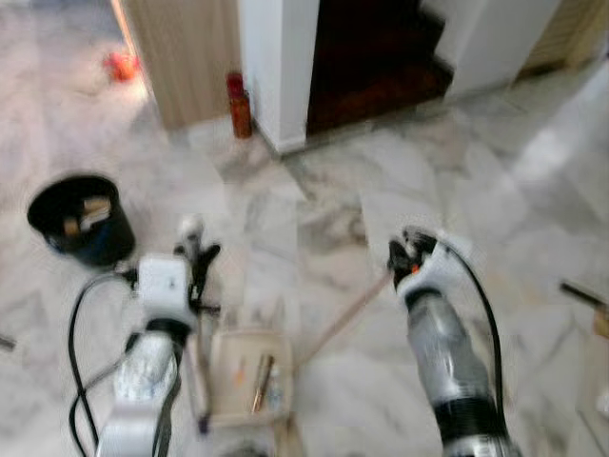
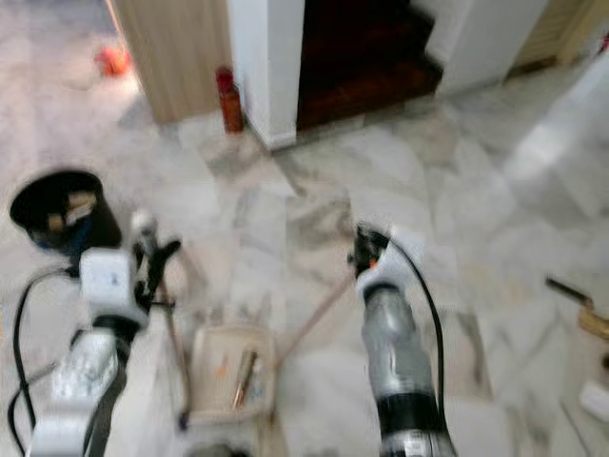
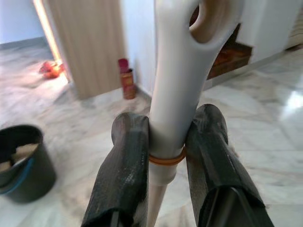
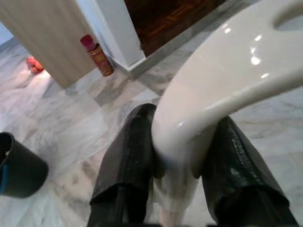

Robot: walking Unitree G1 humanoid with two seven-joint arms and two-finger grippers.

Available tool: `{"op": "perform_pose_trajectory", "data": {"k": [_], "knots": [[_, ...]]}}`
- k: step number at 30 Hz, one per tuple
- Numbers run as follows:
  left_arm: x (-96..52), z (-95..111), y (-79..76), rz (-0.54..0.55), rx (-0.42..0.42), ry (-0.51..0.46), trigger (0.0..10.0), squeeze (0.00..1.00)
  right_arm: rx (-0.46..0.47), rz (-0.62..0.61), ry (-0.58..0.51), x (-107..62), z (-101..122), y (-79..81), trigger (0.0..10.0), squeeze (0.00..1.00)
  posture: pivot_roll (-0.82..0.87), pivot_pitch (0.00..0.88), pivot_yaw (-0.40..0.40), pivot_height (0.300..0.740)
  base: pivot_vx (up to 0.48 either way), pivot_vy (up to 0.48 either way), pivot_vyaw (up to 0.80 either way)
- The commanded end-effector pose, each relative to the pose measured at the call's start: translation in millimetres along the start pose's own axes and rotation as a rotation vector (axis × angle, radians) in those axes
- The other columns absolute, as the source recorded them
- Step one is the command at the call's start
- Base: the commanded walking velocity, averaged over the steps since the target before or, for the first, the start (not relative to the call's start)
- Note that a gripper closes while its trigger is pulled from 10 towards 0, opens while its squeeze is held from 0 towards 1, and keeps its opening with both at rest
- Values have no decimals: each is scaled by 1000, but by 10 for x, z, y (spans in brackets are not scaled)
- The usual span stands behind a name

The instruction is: Sweep floor

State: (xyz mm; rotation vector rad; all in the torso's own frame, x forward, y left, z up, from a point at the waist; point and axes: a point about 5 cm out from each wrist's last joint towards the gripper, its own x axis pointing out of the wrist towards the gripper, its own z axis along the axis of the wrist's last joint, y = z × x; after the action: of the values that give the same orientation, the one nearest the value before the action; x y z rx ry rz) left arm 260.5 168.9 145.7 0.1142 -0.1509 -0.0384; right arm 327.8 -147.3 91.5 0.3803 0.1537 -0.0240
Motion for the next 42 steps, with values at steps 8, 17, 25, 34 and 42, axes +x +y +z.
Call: {"op": "perform_pose_trajectory", "data": {"k": [8,17,25,34,42], "knots": [[-21,78,35,6,3,-37,10000,0,19,65,-56,30,119,146,10000,0,147,94,-81,740,0,390,0],[-21,90,8,2,18,-48,10000,0,19,83,-70,36,134,145,10000,0,164,66,-91,740,0,302,0],[-26,85,-44,-10,24,-55,10000,0,29,122,-92,40,172,174,10000,0,165,38,-99,740,0,0,53],[-23,102,-52,-10,21,-61,10000,0,39,146,-100,28,172,204,10000,0,168,52,-99,740,0,0,667],[-32,101,-32,7,35,-59,10000,0,45,154,-101,28,178,210,10000,0,174,67,-98,740,0,0,705]]}}
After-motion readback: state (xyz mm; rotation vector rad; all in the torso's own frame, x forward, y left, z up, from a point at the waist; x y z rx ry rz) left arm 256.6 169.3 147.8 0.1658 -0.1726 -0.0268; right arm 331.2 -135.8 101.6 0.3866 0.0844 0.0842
